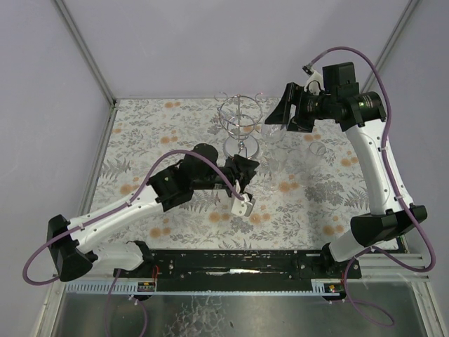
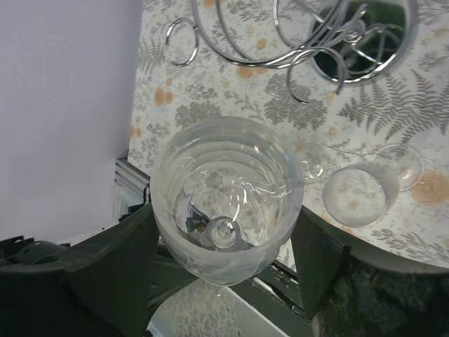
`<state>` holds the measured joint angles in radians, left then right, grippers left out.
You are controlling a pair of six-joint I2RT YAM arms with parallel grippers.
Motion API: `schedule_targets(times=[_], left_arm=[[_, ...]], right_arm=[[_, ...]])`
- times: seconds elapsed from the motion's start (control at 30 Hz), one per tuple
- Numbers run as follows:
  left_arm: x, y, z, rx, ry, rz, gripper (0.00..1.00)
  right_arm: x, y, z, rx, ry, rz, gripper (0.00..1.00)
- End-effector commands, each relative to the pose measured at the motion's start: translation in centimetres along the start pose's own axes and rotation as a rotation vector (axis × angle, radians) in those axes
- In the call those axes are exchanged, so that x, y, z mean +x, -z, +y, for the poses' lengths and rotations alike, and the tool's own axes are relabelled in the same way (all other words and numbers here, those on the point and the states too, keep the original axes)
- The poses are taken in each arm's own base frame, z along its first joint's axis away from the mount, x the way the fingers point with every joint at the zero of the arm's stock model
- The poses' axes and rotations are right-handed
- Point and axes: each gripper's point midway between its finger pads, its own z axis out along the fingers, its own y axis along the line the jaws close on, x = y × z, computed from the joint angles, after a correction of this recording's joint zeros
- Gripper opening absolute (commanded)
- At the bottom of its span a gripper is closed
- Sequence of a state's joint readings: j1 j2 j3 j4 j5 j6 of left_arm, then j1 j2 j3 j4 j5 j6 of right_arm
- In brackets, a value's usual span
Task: Take the wine glass off the wine glass rack
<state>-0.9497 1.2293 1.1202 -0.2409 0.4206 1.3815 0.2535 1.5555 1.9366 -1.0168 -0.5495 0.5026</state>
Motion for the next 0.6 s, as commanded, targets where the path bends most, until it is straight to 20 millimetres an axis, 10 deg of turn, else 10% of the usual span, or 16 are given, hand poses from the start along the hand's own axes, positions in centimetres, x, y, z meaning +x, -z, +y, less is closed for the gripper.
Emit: schedule_targets(times=[0.0,0.13,0.57], left_arm=[[0.0,0.1,4.5,-0.196,0.026,0.024,0.51],[2.1,1.0,7.9,-0.346,0.221,0.105,0.98],[9.4,6.7,16.0,-0.716,0.868,0.129,1.0]], right_arm=[[-2.0,2.2,0.0,0.073,0.083,-0.124,0.4],[-3.3,4.9,-0.9,0.185,0.14,-0.256,0.4],[-3.3,9.9,-3.2,0.368,0.213,-0.442,0.38]])
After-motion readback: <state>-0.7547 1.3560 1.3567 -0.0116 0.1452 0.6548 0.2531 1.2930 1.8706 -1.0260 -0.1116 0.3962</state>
